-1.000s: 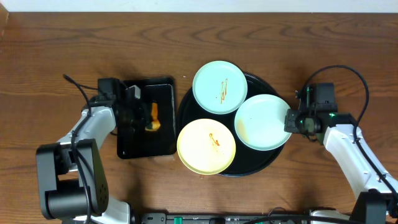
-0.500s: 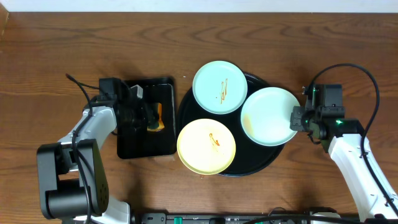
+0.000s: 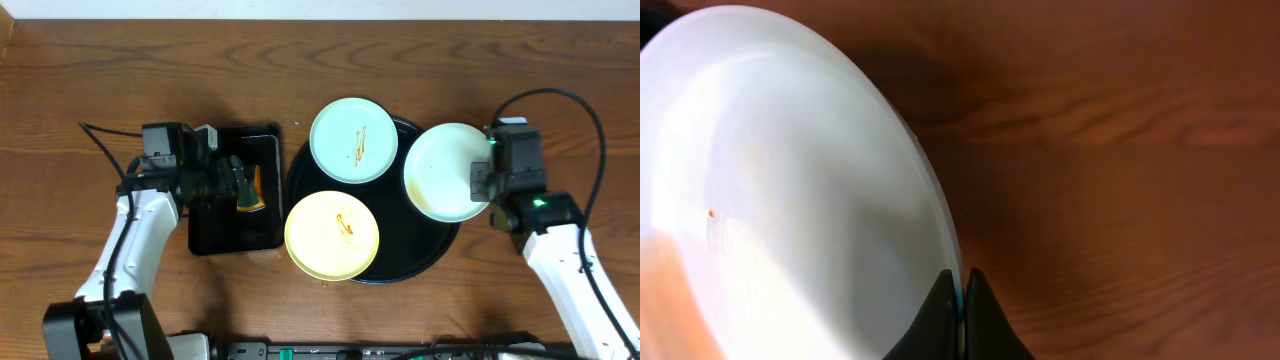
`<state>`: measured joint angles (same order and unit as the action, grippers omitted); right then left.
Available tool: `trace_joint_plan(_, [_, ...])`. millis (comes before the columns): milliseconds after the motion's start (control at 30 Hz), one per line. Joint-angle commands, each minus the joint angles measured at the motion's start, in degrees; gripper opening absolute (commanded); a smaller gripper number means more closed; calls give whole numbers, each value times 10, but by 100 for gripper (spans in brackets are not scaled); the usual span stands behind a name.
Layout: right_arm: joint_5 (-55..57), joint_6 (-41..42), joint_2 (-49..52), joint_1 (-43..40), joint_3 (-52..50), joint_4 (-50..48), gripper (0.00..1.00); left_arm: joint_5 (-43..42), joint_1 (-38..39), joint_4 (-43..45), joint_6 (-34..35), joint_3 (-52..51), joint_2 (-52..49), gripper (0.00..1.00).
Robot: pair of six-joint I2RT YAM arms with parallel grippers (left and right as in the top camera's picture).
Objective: Clean dirty plates on tray and stack at the side
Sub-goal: 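Lift the cleaned green plate with the right gripper and place it right of tray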
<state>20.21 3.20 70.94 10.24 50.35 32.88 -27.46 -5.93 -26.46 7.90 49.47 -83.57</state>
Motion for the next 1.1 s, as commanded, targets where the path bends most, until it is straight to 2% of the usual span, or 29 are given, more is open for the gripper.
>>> trace_joint_plan(0, [117,-39,-8,54,19,-2,1,14,0,-5,3,-1,2,75])
trace_joint_plan(367, [341,-84,-8,213,19,-35,1,14,0,-5,3,-1,1,75])
trace_joint_plan(633, [360,-158,-7,261,19,-88,1,14,0,-5,3,-1,1,75])
trace_joint_plan(1067, [359,-160,-7,263,19,-94,1,15,0,-5,3,-1,1,75])
